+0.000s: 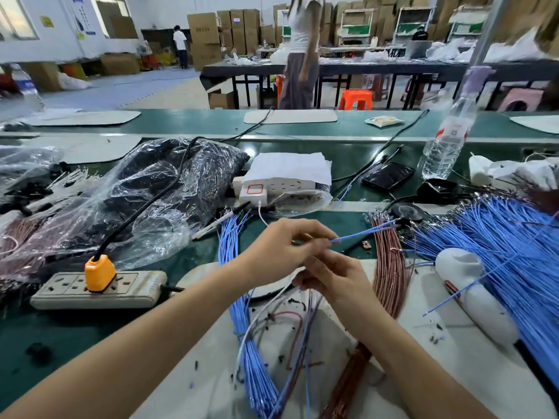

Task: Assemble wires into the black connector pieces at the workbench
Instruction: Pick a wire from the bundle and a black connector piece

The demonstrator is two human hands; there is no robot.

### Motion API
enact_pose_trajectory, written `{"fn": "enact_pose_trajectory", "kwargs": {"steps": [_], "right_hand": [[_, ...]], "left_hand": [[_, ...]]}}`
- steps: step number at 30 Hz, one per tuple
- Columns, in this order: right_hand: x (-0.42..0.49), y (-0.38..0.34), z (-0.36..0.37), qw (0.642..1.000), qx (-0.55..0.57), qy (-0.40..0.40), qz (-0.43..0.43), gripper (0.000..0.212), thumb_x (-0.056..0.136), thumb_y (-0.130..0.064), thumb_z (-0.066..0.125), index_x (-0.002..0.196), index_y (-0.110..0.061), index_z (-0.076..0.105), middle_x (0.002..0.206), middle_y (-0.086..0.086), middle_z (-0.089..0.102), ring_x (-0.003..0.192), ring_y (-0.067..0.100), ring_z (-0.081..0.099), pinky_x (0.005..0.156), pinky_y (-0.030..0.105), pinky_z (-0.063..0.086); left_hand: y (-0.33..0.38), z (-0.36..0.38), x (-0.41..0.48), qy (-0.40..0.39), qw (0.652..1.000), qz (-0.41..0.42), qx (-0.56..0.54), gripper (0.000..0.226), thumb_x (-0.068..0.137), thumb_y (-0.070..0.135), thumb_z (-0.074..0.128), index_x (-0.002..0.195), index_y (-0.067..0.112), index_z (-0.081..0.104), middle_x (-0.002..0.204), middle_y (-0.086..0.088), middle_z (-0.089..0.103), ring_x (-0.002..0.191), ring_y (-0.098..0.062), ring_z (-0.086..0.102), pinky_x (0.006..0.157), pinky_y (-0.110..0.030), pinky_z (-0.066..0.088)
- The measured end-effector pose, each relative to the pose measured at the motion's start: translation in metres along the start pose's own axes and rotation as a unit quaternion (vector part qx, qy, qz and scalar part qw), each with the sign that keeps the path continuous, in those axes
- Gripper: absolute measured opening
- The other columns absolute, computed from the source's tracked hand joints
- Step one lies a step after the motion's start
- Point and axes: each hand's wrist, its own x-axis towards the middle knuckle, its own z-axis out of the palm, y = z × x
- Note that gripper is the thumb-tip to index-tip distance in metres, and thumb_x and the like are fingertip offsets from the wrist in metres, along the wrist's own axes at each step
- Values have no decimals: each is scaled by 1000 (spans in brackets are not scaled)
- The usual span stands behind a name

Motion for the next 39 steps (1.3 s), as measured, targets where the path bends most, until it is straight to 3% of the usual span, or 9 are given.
{"fn": "enact_pose_trajectory", "kwargs": {"steps": [7, 10, 13, 16, 19, 24, 30, 34, 39], "right_hand": [[-1, 1, 0, 999, -29, 31, -13, 18, 75, -17, 65, 86, -4, 69, 70, 8, 69, 57, 16, 64, 58, 22, 51], [-1, -1, -2, 999, -23, 47, -9, 5, 82, -9, 63, 81, -5, 66, 67, 8, 68, 55, 17, 62, 58, 24, 53], [0, -2, -3, 997, -8, 73, -4, 12, 86, 2, 59, 77, -4, 61, 69, 9, 68, 55, 19, 62, 58, 26, 54], [-1, -1, -2, 997, 10, 75, 14, 16, 90, 5, 53, 77, -3, 57, 72, 11, 69, 55, 20, 64, 55, 25, 54], [0, 1, 1, 996, 38, 77, 37, 20, 95, 4, 44, 79, -5, 52, 76, 16, 72, 54, 21, 66, 53, 24, 53], [4, 1, 3, 981, 126, 136, 52, 21, 99, -2, 37, 82, -8, 47, 69, 20, 70, 52, 26, 68, 49, 25, 55], [8, -2, -1, 967, 172, 187, 6, 25, 99, -3, 40, 78, -14, 50, 63, 15, 68, 47, 20, 64, 48, 21, 54], [13, -8, -10, 951, 205, 231, 1, 26, 99, -4, 41, 78, -16, 51, 60, 12, 68, 46, 17, 63, 47, 19, 52], [18, -22, -34, 924, 211, 320, -13, 23, 100, -6, 38, 81, -16, 48, 55, 4, 67, 46, 11, 62, 47, 17, 52]], "left_hand": [[-12, 4, -21, 69, 996, -6, -47, 33, 91, -1, 58, 100, 29, 67, 95, -7, 67, 86, -17, 64, 82, -37, 53], [-14, 7, -22, 91, 994, -27, -58, 50, 93, 0, 54, 116, 44, 52, 107, 2, 61, 89, -15, 62, 85, -30, 52], [-18, 3, -36, 142, 989, -19, 41, 62, 90, -3, 53, 123, 48, 43, 118, 8, 53, 101, -3, 54, 88, -15, 44], [-30, 3, -62, 117, 983, -5, 144, 37, 87, 1, 60, 112, 28, 62, 116, 6, 55, 109, -2, 52, 96, -14, 36], [-42, 5, -80, 82, 971, -62, 215, 17, 86, 14, 65, 101, 22, 68, 114, 7, 57, 112, -7, 52, 107, -35, 31], [-45, 2, -89, 38, 963, -109, 242, 25, 83, 22, 66, 79, 38, 46, 119, 21, 47, 117, 12, 39, 114, -43, 9], [-44, -7, -97, 20, 973, -64, 221, 37, 86, 27, 67, 61, 23, 40, 119, 13, 54, 112, 22, 37, 112, -42, 17], [-44, -21, -102, 18, 975, -32, 221, 44, 86, 47, 58, 57, 18, 42, 115, 11, 57, 98, 24, 40, 101, -36, 27], [-58, -41, -112, -75, 958, -49, 274, 42, 90, 42, 56, 57, 17, 50, 120, 15, 51, 97, 18, 46, 118, -31, 0]]}}
